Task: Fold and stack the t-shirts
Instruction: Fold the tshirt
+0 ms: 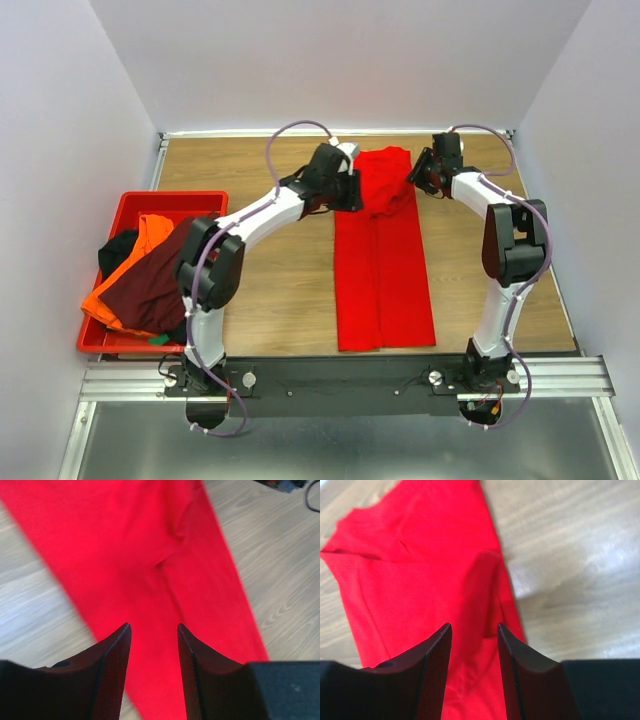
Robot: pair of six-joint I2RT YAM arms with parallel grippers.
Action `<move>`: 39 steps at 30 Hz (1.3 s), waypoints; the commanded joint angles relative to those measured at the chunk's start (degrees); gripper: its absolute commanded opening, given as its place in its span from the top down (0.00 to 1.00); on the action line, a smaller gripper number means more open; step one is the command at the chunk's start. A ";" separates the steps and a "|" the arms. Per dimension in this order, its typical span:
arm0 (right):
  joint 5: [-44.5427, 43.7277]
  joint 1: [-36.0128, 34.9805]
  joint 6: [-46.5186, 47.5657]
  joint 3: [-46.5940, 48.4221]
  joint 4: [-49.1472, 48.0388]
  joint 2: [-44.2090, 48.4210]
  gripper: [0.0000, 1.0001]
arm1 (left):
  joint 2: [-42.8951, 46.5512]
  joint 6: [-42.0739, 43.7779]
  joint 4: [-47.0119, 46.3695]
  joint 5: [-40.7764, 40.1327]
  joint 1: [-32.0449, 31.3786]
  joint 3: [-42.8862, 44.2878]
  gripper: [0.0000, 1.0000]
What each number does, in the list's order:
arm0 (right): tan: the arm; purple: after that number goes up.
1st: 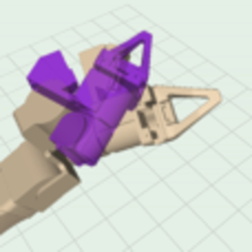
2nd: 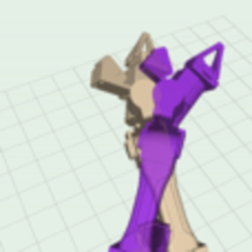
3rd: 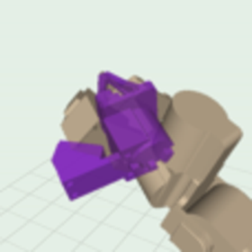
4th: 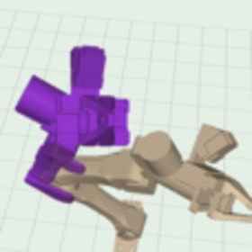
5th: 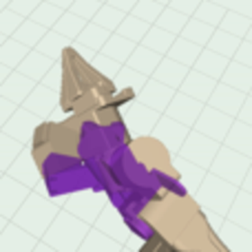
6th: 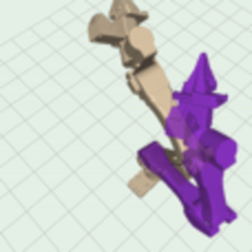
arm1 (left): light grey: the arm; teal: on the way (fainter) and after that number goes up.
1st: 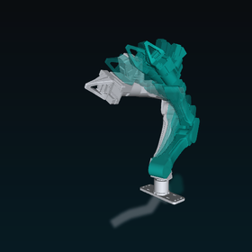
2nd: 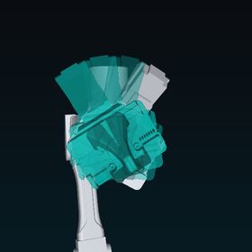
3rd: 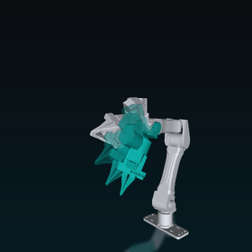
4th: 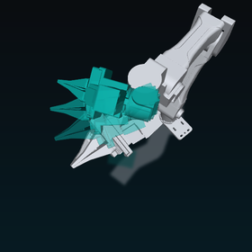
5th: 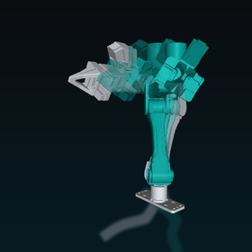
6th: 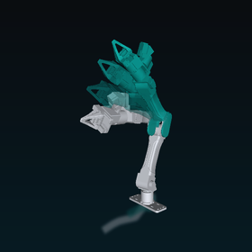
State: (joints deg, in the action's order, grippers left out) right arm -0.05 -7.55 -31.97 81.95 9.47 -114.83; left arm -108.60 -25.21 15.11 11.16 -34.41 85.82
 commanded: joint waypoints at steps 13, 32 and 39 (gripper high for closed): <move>-1.62 0.87 1.47 13.32 -1.13 -11.47 0.51 | -20.33 0.42 -2.28 -7.02 -6.63 21.13 0.52; -0.48 1.84 1.47 15.96 -1.13 -12.88 0.52 | -33.26 2.71 -2.46 -10.45 -9.44 34.15 0.62; -0.30 1.84 1.12 14.29 -1.21 -11.04 0.52 | -36.51 2.71 -1.06 -13.18 -9.53 37.66 0.59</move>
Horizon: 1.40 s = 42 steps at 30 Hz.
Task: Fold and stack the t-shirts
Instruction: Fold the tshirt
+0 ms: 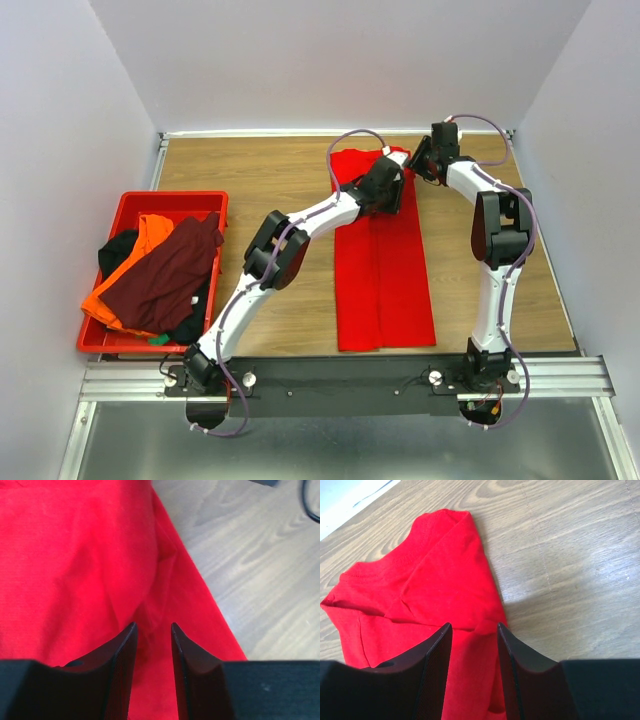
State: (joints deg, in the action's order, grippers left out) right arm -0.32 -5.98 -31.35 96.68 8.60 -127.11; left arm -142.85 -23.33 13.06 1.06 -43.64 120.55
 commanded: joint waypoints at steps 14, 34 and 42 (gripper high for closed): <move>2.87 0.18 0.68 -2.29 -0.43 2.48 0.53 | -3.67 0.31 0.92 -3.70 -0.84 4.08 0.68; 3.65 0.26 3.05 -0.62 -0.34 1.43 0.56 | 10.30 0.39 -9.10 -1.32 -0.84 -10.25 1.00; 4.88 0.18 2.88 0.78 -0.34 0.99 0.88 | 11.80 0.92 -10.51 0.34 -0.84 -13.15 1.00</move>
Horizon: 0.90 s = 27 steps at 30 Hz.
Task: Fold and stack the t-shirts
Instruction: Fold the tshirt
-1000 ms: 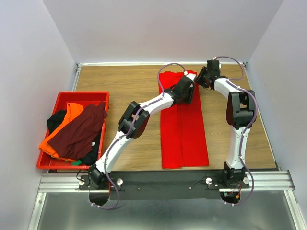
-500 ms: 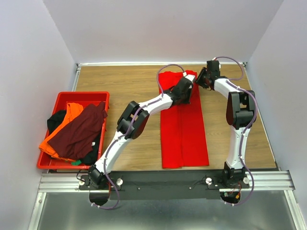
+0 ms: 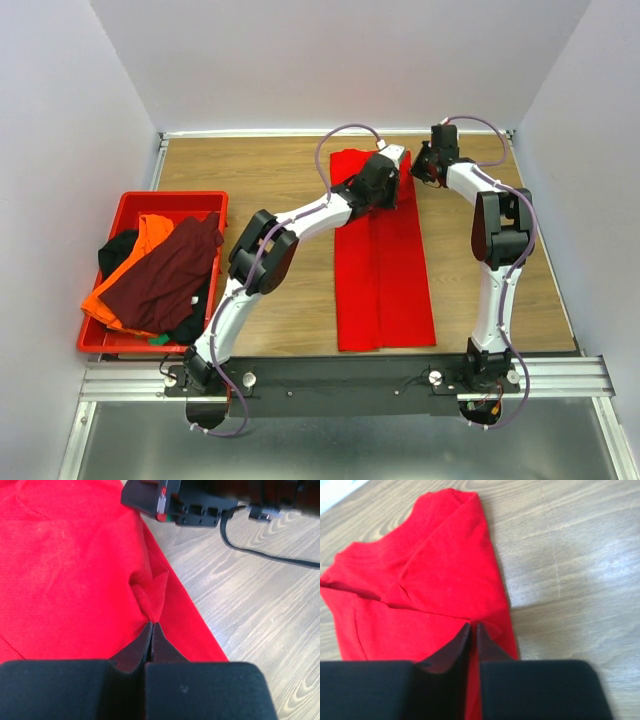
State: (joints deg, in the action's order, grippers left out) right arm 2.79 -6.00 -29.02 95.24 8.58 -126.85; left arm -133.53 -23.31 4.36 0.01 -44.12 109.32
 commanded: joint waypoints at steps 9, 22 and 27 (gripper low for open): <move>0.64 0.29 0.36 5.21 0.47 1.34 0.97 | 3.72 2.57 -5.40 3.59 -0.35 -6.92 1.00; -5.95 0.29 1.94 7.06 4.69 2.83 0.97 | 7.67 5.12 -16.13 9.39 -0.27 -16.93 1.00; -8.15 0.29 2.73 7.06 6.27 3.54 0.96 | 10.05 5.73 -20.00 11.93 -0.27 -19.84 1.00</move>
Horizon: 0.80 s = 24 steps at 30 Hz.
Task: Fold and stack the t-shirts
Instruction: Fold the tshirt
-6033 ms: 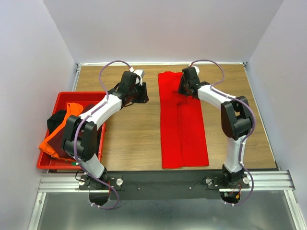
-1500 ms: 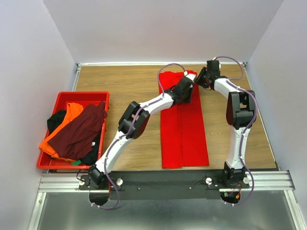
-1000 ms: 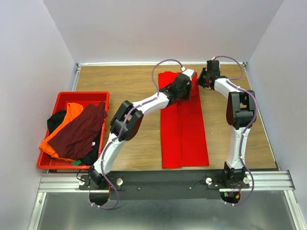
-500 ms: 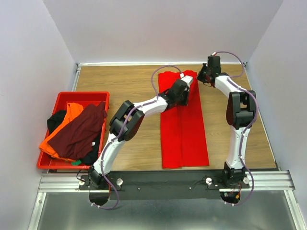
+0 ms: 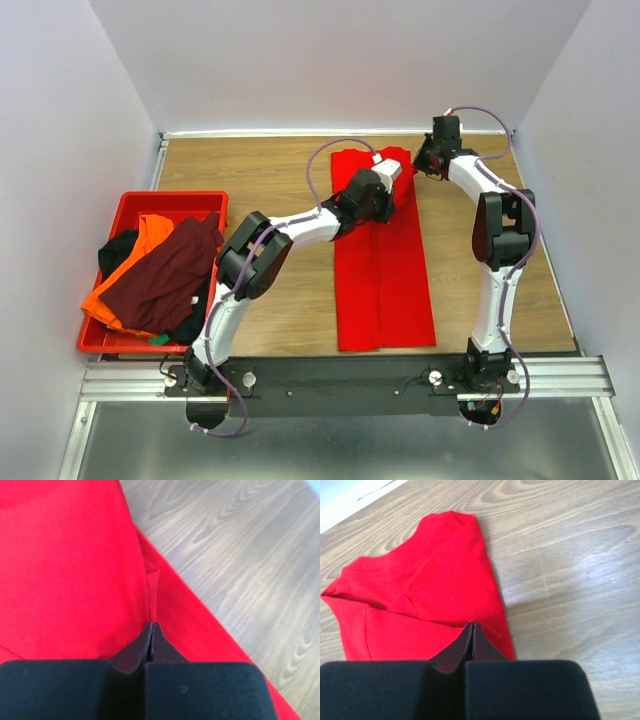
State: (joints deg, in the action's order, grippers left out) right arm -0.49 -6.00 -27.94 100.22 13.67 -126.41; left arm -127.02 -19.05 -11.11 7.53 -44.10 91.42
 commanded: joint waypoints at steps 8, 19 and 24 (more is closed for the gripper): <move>-7.59 0.37 2.89 2.70 3.20 2.92 0.81 | 4.41 1.56 -7.43 7.15 -0.11 -4.84 0.72; -3.82 0.02 0.79 -11.97 3.82 13.55 0.57 | 3.63 -4.50 -3.39 2.58 3.49 -2.92 0.79; -4.17 -0.06 0.34 -17.43 2.24 15.23 0.57 | 2.13 -5.03 -0.58 2.05 3.93 -0.28 0.83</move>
State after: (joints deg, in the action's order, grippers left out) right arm -5.48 -6.00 -26.63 85.47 16.32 -111.72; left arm -124.84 -22.81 -13.80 11.31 -40.10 88.75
